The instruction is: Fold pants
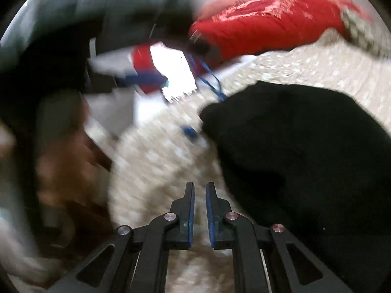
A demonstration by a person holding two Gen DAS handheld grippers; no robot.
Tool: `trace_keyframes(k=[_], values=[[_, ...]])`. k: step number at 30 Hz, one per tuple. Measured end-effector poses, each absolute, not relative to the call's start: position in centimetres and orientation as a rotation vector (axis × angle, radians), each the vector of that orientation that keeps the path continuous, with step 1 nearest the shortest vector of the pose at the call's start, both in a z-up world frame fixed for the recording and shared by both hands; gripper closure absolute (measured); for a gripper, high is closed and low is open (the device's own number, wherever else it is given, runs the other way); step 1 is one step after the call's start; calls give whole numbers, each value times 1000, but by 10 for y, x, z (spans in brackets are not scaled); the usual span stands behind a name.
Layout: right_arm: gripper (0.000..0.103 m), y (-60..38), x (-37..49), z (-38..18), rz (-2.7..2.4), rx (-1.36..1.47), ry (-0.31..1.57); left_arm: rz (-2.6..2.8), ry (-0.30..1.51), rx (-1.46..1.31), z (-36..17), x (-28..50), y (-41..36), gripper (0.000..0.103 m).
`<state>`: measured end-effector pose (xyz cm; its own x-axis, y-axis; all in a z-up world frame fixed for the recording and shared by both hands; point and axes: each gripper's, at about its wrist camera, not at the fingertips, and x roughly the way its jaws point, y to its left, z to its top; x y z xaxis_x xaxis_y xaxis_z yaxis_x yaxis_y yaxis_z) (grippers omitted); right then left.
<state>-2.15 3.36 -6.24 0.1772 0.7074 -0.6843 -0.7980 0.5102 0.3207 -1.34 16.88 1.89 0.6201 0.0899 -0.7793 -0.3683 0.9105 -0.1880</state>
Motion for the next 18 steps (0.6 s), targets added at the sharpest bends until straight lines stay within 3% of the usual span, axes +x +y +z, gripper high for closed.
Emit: trace_keyframes(k=[6,8,9,13,18], values=[[86,-62,-5,-27,894,57,821,229,860,-316,18,-9,148,28],[65,-92,10,-17,779,87,781,208,866,-312,15,-4,140,28],[62,-107,19,-14,697,94,762,201,872,-304,12,-2,134,28],[62,-147,64,-20,412,90,770,198,925,-277,-7,9,121,28],[63,-160,124,-56,421,247,959,207,981,-217,-30,15,110,28]])
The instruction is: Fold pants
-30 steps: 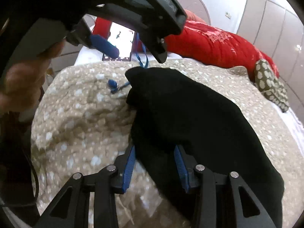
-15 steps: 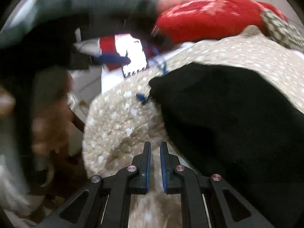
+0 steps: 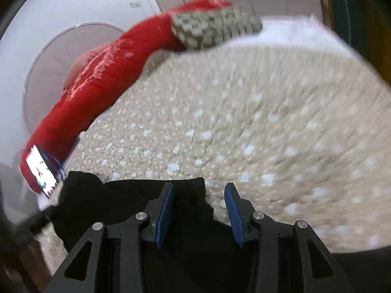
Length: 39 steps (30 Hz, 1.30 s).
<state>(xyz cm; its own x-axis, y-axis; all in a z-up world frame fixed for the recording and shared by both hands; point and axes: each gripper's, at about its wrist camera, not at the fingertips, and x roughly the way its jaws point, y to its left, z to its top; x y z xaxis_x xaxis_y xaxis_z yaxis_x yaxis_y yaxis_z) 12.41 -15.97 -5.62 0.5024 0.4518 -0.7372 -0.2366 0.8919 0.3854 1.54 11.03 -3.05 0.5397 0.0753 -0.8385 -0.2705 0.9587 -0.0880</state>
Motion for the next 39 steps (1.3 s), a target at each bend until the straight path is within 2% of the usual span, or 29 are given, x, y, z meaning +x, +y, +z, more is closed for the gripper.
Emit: trace_keyframes(k=[1,3,5,8,11,16,19,23,31,39], values=[[67,-156,129,-62,465,263,979,209,994,-207,-35,17,110,28],[82,-153,129,-63,463,202,954,219,1005,-203,-41,17,113,28],[91,-152,123,-57,456,132,914,226,996,-219,-45,15,117,28],[95,-155,127,-59,413,134,884,233,979,-221,-50,12,117,28],[95,-147,129,-67,382,95,896,248,973,-178,-51,11,111,28],[95,-154,119,-50,385,100,862,256,971,-177,-47,9,110,28],[90,-167,98,-34,385,116,823,251,960,-166,-39,4,105,28],[75,-179,60,-20,406,99,811,233,927,-150,-26,-5,93,28],[73,-210,4,-29,358,56,849,161,893,-129,-7,-11,57,28],[73,-243,-14,-33,279,58,859,47,914,-108,-11,-6,7,28]])
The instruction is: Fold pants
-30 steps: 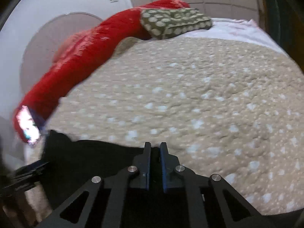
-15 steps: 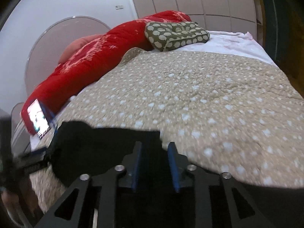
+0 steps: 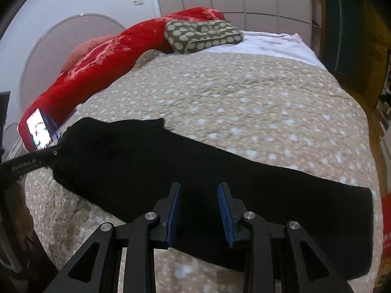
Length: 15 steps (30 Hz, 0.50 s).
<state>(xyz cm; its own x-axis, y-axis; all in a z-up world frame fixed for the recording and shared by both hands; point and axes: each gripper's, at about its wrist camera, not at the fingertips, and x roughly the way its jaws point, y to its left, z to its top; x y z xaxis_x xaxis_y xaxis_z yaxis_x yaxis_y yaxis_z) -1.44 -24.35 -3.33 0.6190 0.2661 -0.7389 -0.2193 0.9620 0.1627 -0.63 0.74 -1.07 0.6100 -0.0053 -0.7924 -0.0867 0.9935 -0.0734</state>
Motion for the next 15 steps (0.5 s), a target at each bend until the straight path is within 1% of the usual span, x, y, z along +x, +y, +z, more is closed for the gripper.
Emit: trace_keyframes(k=[5,7,9,15], values=[[71,-267,-22,-39,227,90,863,-2,952,-77,-24,-4,-17,28],[70,-279,-24,-42,210,119,865,-11,957,-73,-29,-3,-22,28],[66,-287,-25,-45,196,138,869,-22,966,-78,-33,-2,-26,28],[65,-301,-17,-52,176,154,857,-7,984,-35,-48,4,-38,28]])
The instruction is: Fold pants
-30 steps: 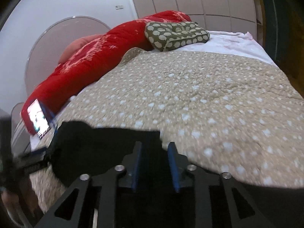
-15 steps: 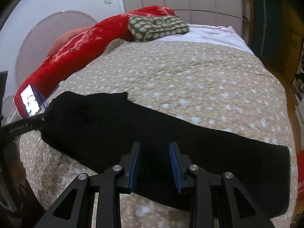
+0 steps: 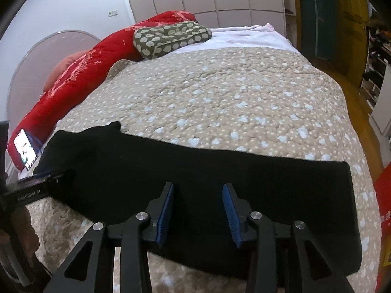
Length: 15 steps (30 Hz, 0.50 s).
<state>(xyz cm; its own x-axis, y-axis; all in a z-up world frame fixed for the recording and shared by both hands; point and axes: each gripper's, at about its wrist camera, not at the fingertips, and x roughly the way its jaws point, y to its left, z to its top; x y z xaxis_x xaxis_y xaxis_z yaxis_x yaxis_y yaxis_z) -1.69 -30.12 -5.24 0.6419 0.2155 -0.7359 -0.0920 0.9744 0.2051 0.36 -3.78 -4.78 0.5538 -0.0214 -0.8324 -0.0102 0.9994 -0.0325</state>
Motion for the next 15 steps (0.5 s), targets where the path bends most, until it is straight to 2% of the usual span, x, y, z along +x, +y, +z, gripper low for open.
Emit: trace_keyframes(k=[9,15], values=[[65,-344,-48,-31,132,213,832,-112,966,-26,-32,0,-62,28],[65,-368,-74,-57,70,179,896,-158,999,61,-48,1,-100,28]])
